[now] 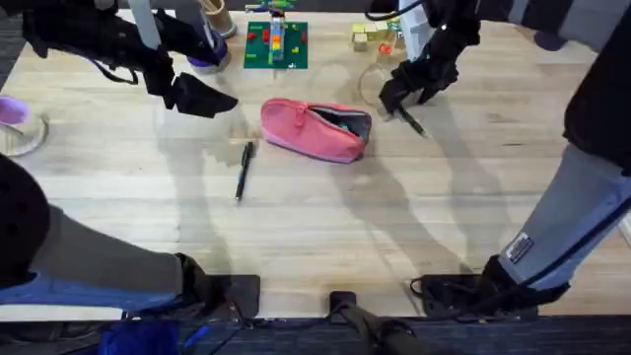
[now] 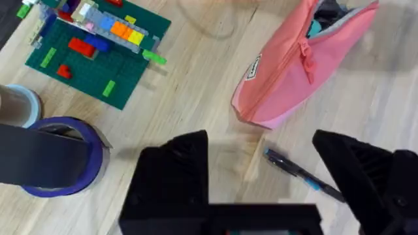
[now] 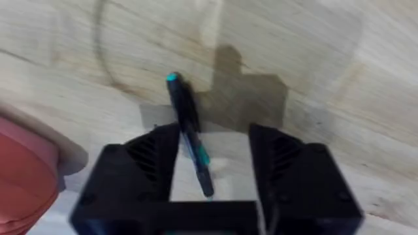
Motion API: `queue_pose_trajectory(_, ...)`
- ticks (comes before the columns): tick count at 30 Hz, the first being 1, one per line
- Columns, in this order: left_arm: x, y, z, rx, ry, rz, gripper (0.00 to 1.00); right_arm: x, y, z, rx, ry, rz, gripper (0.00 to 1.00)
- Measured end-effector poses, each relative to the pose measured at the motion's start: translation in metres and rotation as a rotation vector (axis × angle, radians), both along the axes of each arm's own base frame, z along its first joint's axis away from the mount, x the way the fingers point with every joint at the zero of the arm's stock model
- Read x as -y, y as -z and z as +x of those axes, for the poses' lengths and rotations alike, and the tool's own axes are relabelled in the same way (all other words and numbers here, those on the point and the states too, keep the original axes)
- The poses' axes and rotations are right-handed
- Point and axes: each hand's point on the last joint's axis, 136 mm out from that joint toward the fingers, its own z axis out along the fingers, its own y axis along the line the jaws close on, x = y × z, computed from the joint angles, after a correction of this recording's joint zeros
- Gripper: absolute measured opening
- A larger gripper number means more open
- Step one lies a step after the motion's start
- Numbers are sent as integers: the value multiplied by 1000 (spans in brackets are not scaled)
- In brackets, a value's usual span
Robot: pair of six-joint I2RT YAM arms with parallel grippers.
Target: Unzip the bag, pick up the pens from the table one at a time and place them inside, then zip the bag closed.
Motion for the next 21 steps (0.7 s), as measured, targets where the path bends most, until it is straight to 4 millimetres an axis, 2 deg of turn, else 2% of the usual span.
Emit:
queue_pose_trajectory(2, 0, 0, 0, 0, 0, 0, 992, 4, 1, 1, 2, 5, -10, 634)
queue_pose_trajectory(7, 0, 0, 0, 0, 0, 0, 993, 6, 1, 2, 5, 7, -22, 254)
queue_pose_trajectory(10, 0, 0, 0, 0, 0, 0, 993, 4, 1, 1, 6, -4, -31, 81)
queue_pose_trajectory(12, 0, 0, 0, 0, 0, 0, 993, 2, 0, 1, 7, -11, -37, 45)
queue_pose_trajectory(21, 0, 0, 0, 0, 0, 0, 993, -7, 0, -2, 3, -34, -42, 36)
